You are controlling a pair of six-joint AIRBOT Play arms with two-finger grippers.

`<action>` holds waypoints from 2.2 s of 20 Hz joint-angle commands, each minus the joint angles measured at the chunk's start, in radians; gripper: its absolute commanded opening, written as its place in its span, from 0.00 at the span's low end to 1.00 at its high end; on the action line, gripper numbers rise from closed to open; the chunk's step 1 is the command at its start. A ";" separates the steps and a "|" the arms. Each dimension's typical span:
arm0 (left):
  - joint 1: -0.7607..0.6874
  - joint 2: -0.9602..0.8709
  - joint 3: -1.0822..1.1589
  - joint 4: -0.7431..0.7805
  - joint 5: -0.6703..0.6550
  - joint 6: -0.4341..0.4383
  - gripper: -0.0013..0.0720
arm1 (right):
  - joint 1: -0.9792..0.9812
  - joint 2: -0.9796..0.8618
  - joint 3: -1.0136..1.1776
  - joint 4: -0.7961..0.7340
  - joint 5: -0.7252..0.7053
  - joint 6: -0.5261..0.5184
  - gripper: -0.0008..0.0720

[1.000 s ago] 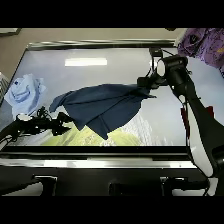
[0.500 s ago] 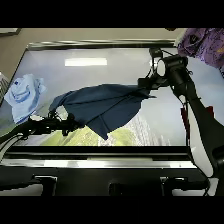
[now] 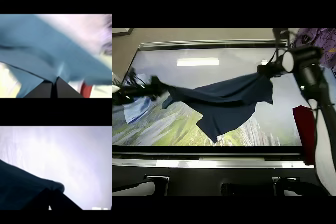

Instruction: Fold the clothes and pants, and hang the long-sleeved shirts on hangers.

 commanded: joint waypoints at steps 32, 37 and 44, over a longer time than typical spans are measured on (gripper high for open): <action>-0.058 -0.399 0.609 0.853 -0.045 -0.232 0.04 | 0.001 -0.369 0.155 0.042 -0.188 0.151 0.06; -0.114 -0.525 0.609 0.853 -0.048 -0.233 0.04 | 0.001 -0.494 0.155 0.163 -0.179 0.150 0.06; -0.083 -0.494 0.694 0.849 -0.257 -0.247 0.94 | -0.002 -0.438 0.156 0.267 0.055 -0.033 0.60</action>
